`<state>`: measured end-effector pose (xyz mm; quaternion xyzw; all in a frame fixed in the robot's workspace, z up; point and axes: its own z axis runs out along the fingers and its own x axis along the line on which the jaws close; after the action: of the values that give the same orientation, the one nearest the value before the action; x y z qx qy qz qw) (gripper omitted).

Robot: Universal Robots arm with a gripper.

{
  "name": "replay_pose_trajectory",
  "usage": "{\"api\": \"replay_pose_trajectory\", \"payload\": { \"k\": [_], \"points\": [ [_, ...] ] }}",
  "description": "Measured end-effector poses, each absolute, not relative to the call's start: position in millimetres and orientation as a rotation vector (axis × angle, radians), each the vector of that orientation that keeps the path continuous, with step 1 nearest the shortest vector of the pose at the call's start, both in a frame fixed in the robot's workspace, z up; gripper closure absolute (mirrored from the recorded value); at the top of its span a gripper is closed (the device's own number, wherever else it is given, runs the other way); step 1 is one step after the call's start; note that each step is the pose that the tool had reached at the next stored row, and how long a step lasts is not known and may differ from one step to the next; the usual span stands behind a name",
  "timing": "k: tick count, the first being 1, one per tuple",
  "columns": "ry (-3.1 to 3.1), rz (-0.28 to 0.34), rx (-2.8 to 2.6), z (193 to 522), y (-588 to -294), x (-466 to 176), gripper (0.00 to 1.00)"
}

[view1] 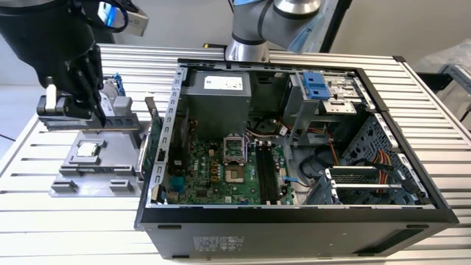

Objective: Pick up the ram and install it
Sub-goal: 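Pick up the ram and move it above insertion slot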

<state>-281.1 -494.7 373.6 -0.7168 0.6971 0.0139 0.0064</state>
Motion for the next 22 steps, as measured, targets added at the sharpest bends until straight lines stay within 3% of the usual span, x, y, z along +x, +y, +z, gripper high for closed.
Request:
{"api": "replay_pose_trajectory", "payload": {
  "k": [22],
  "points": [
    [2.143,0.044,-2.280,374,-494,-246,1.00]
  ]
}}
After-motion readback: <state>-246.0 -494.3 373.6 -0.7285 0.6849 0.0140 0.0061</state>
